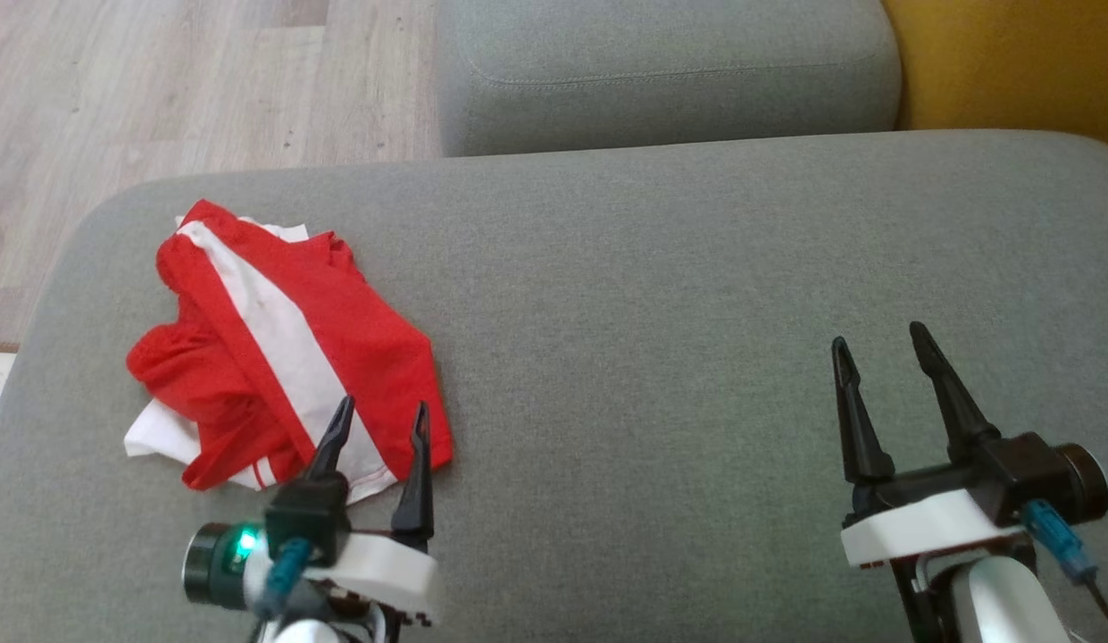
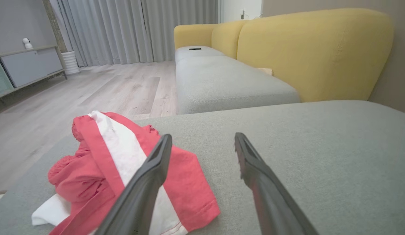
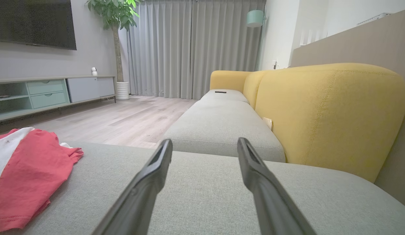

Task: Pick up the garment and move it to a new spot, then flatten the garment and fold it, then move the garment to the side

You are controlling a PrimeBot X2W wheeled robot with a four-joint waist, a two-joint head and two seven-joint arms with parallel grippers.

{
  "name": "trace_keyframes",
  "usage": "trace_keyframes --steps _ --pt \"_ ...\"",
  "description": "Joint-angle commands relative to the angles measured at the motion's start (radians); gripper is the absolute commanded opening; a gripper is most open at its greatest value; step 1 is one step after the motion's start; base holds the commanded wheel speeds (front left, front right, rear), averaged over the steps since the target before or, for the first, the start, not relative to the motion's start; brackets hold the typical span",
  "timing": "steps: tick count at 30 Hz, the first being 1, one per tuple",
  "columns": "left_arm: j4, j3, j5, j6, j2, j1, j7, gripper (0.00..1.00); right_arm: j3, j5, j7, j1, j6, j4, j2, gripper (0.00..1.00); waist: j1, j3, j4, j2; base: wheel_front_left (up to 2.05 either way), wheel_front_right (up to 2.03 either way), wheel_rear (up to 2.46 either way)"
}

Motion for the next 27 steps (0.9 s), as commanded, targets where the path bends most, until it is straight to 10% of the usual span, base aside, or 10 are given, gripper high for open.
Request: trace_keyframes --steps 1,20,27 --pt "-0.054 0.057 -0.007 -0.015 -0.007 -0.033 -0.018 1.0 0.022 -0.005 -0.019 -0.009 -0.001 -0.043 -0.008 1.0 0.0 0.0 0.002 -0.0001 0.0 0.0 0.0" --pt "-0.064 0.439 0.034 -0.421 -0.219 0.123 -0.065 1.0 -0.017 0.274 -0.066 0.027 -0.001 0.052 -0.009 1.0 0.0 -0.008 0.003 -0.0001 0.0 0.0 0.0" --pt "-0.018 0.445 0.001 -0.442 -0.222 0.122 -0.065 1.0 -0.006 0.336 -0.066 0.026 -0.001 0.095 -0.009 1.0 0.0 -0.009 -0.005 -0.0001 0.0 0.0 0.0"
